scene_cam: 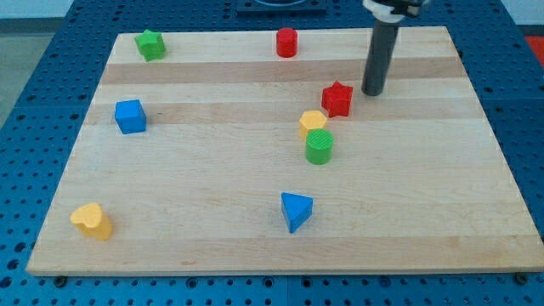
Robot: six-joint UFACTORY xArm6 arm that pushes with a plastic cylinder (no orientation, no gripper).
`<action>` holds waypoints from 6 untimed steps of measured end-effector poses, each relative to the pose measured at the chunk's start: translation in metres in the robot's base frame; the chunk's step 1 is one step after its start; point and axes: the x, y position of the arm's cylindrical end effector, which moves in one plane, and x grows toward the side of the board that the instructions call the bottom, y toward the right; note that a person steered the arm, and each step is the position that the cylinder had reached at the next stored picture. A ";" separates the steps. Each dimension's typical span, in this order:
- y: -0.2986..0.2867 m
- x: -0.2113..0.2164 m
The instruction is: Move the red star left a bit
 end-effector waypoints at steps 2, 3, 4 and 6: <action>-0.027 0.029; -0.052 0.029; -0.075 0.029; -0.040 0.017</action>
